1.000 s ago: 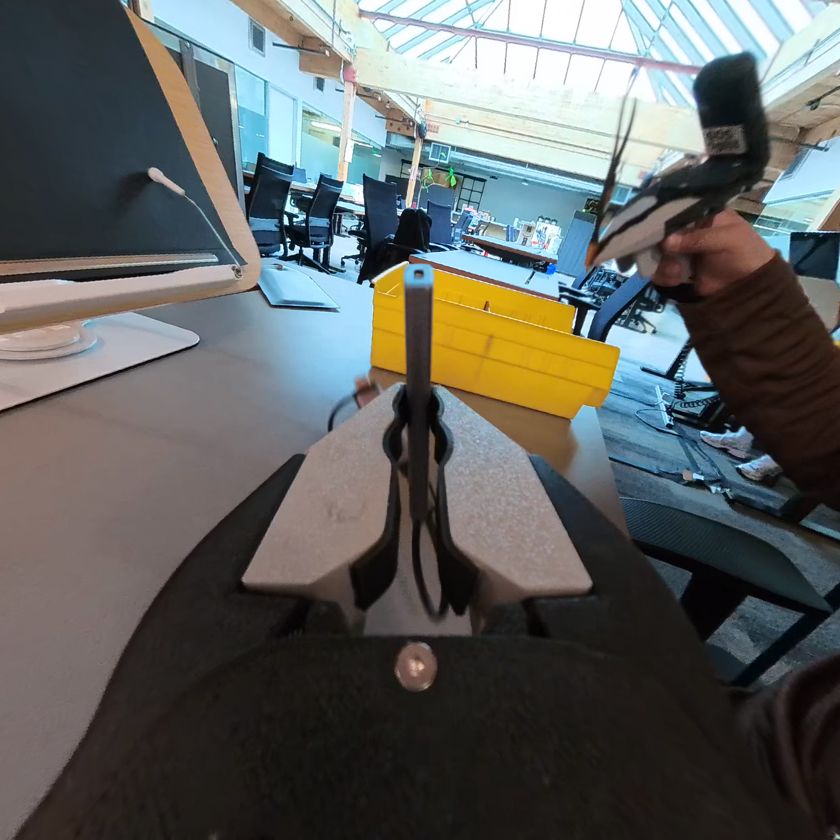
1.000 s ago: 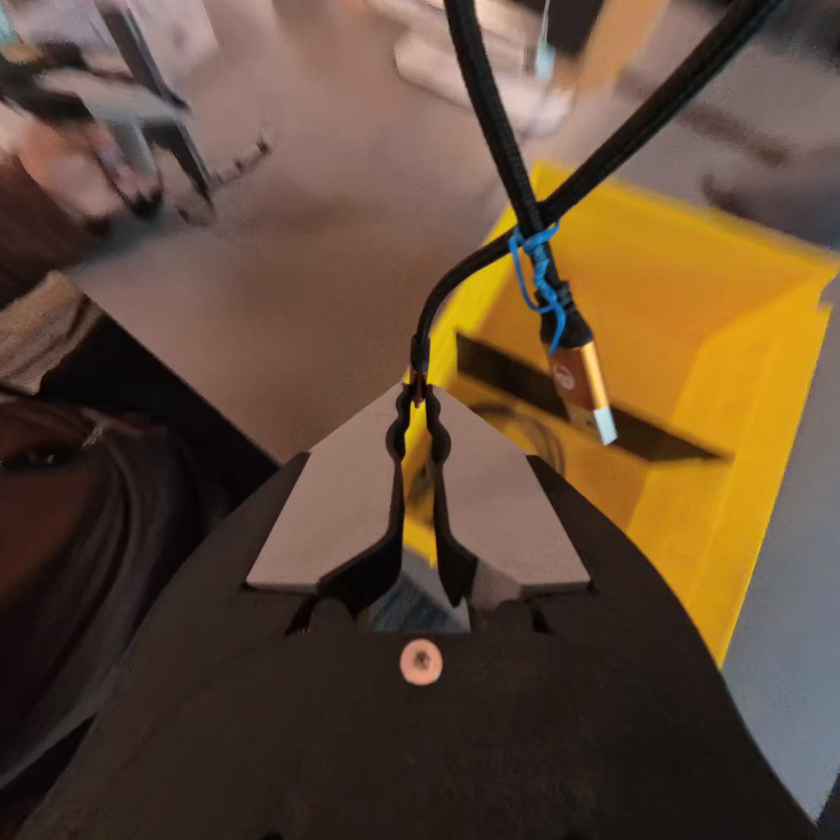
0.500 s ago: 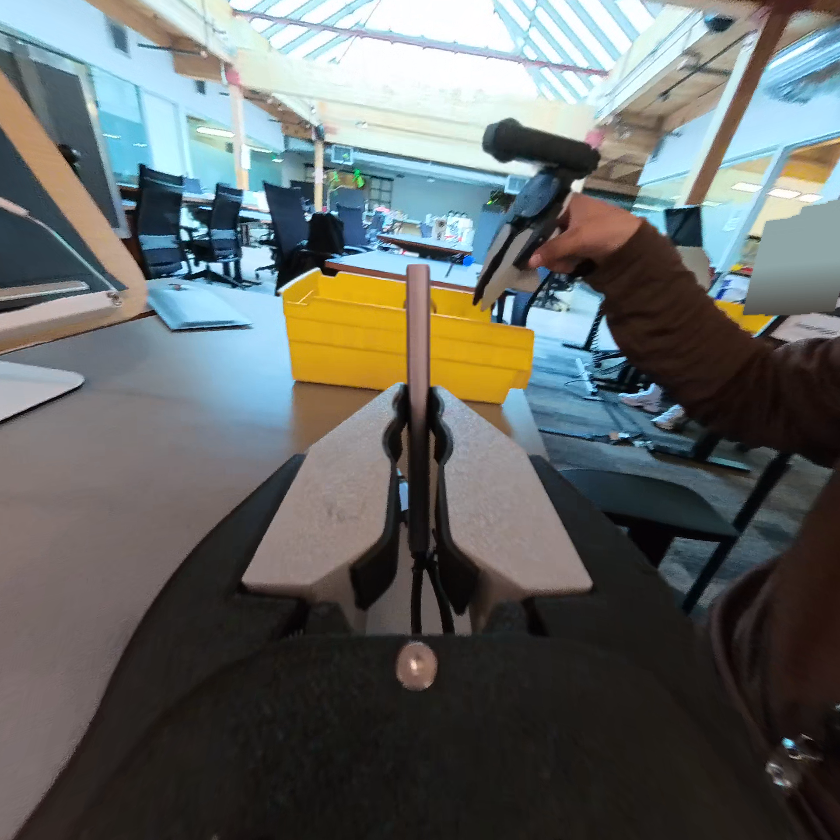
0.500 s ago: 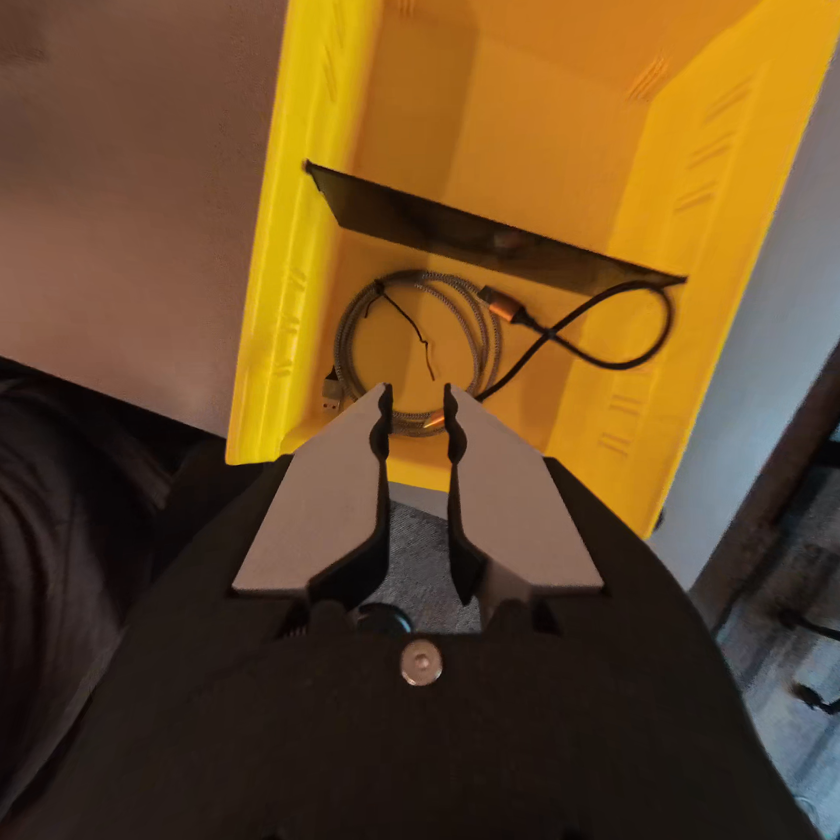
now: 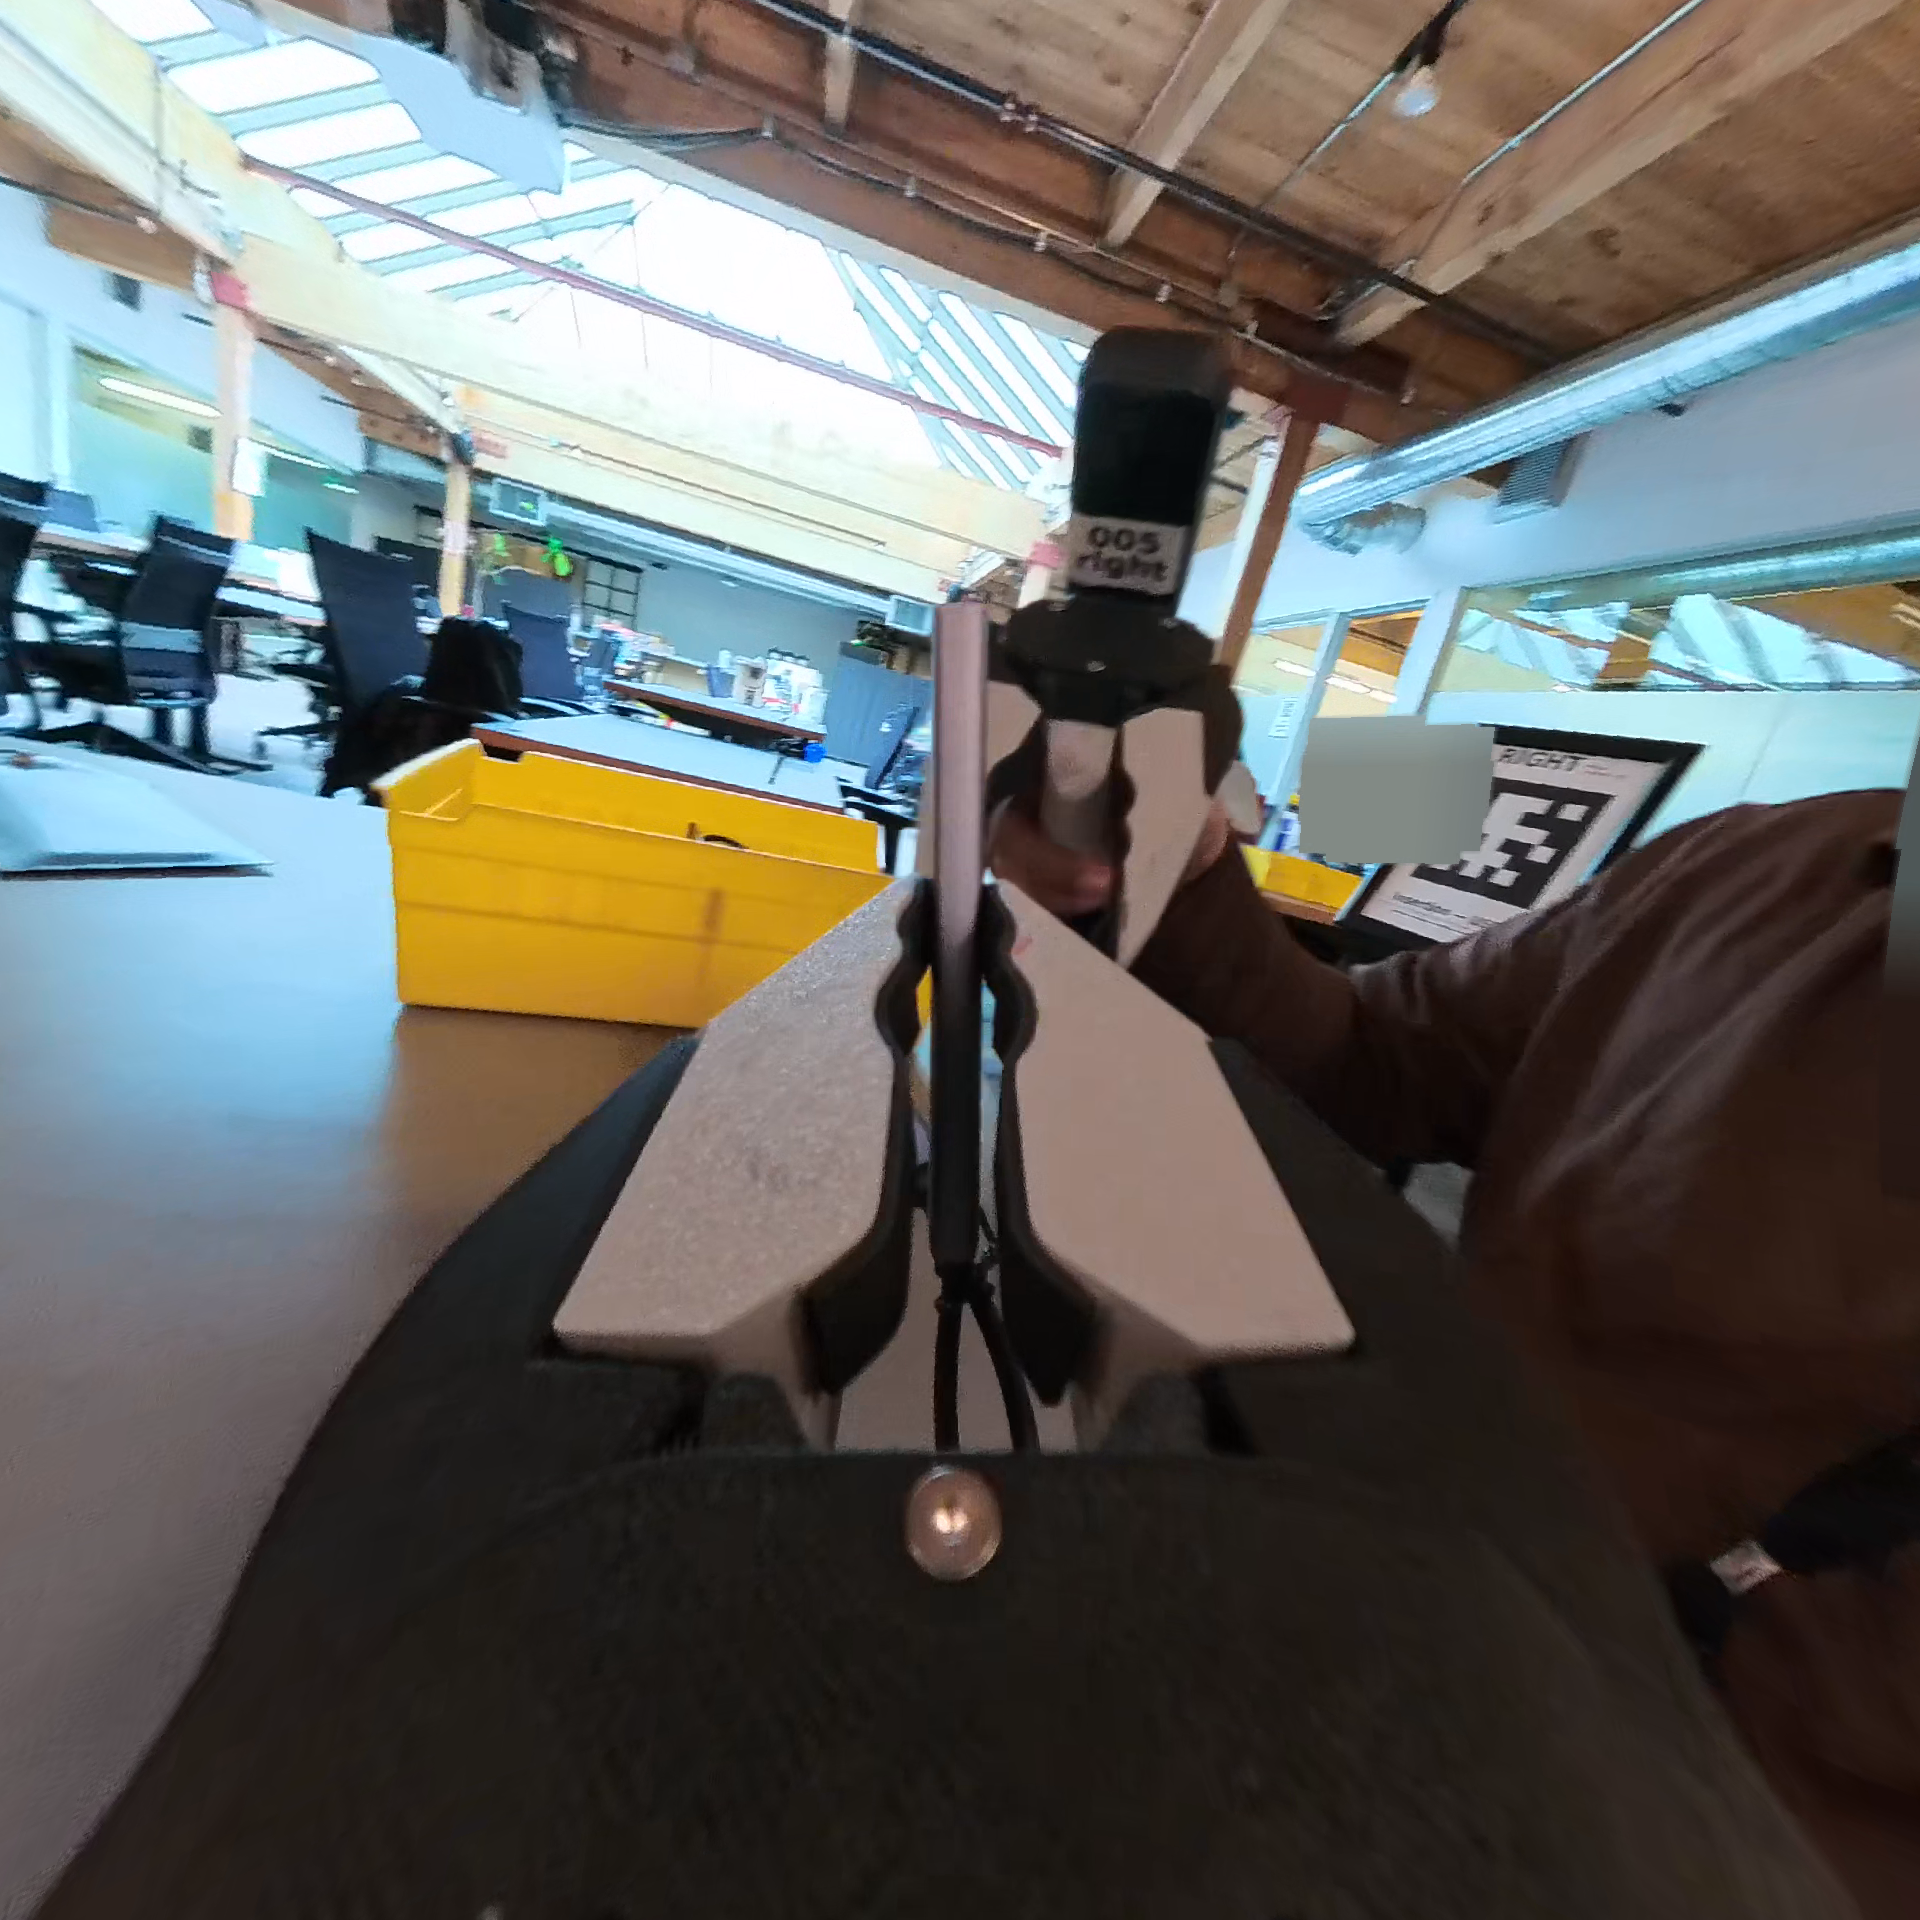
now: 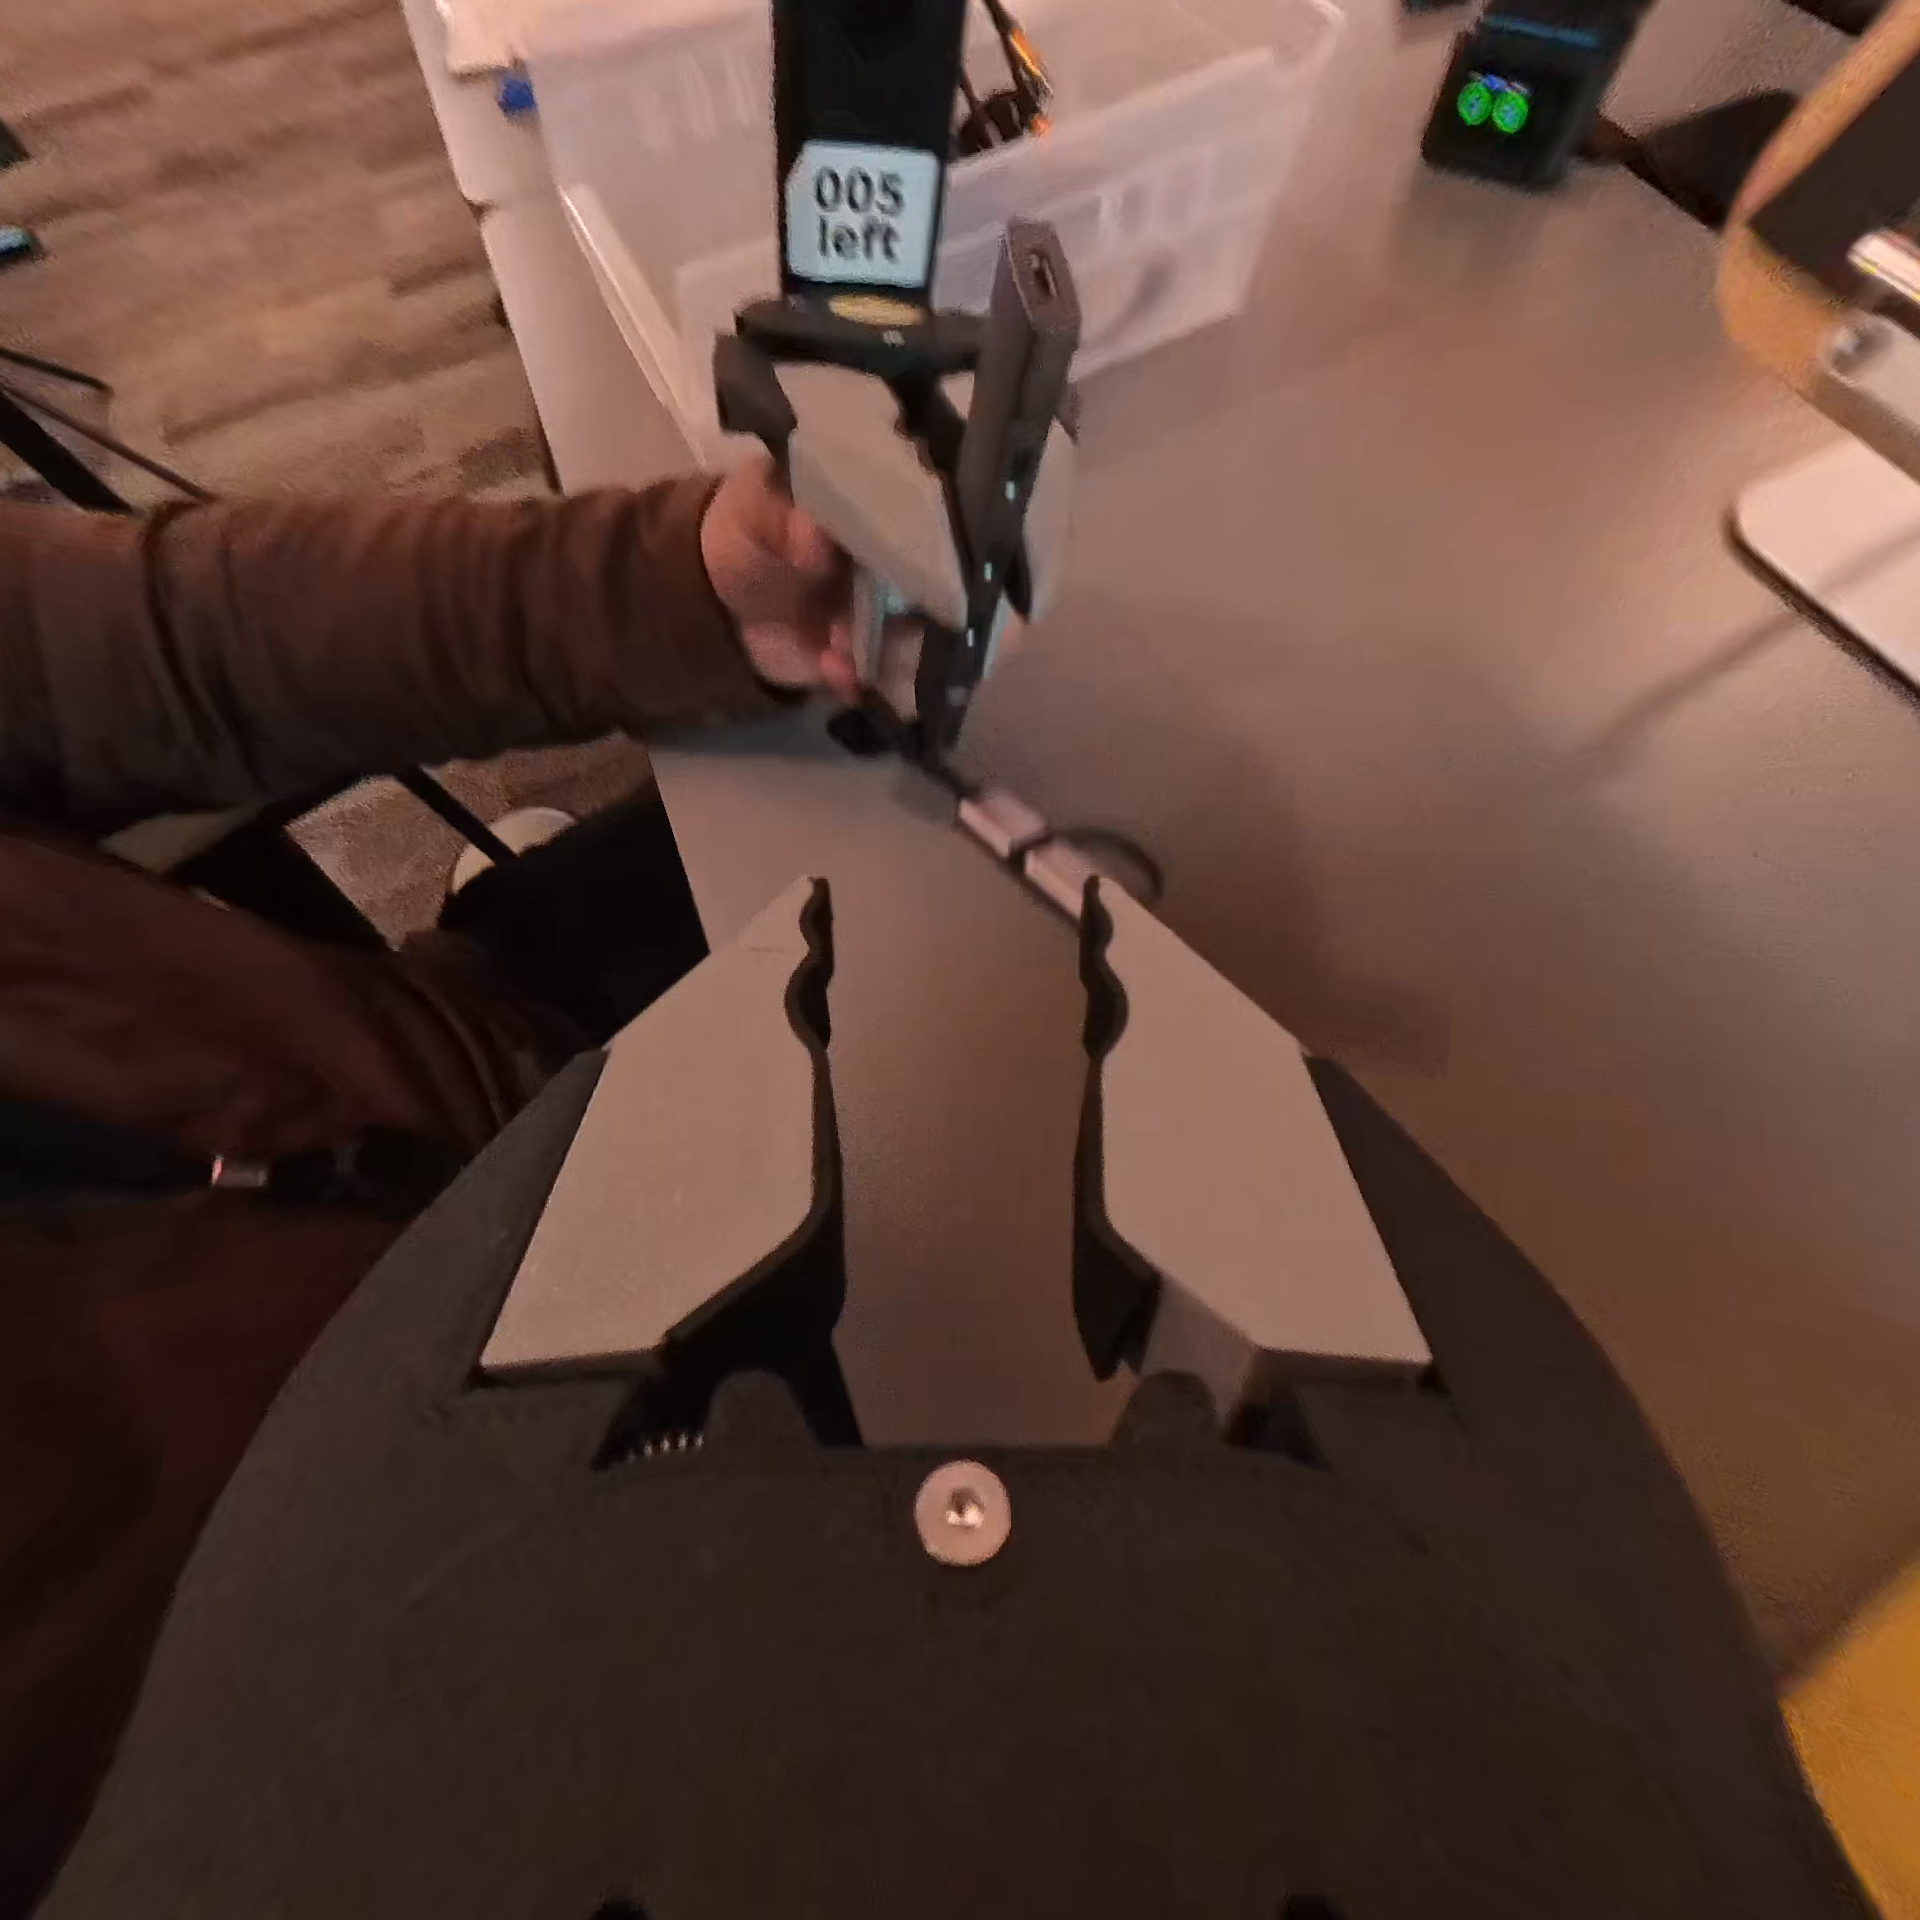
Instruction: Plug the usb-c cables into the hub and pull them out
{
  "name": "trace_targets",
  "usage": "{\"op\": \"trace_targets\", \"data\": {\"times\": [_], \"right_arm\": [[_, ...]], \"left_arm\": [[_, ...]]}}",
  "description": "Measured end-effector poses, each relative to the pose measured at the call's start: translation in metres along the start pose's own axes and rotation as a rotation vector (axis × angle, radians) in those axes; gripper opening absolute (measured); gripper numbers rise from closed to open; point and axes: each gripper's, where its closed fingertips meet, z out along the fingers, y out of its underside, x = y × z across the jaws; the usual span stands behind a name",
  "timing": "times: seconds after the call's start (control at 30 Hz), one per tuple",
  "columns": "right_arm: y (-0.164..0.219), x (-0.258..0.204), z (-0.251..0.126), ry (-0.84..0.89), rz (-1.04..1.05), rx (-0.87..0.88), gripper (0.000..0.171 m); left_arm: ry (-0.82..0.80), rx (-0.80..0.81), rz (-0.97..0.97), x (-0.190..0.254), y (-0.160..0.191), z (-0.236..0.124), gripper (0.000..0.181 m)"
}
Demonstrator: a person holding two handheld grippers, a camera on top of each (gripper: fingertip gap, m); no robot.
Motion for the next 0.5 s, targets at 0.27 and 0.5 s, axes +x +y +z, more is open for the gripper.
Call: {"op": "trace_targets", "data": {"times": [0.27,0.5], "right_arm": [[-0.025,-0.011,0.066,-0.217,0.068,0.104,0.006],[-0.014,0.03,0.031,0.023,-0.031,0.055,0.006]], "left_arm": [[0.038,-0.014,-0.009,0.008,0.007,0.008,0.006],[-0.069,0.012,-0.037,-0.011,0.003,0.006,0.031]]}}
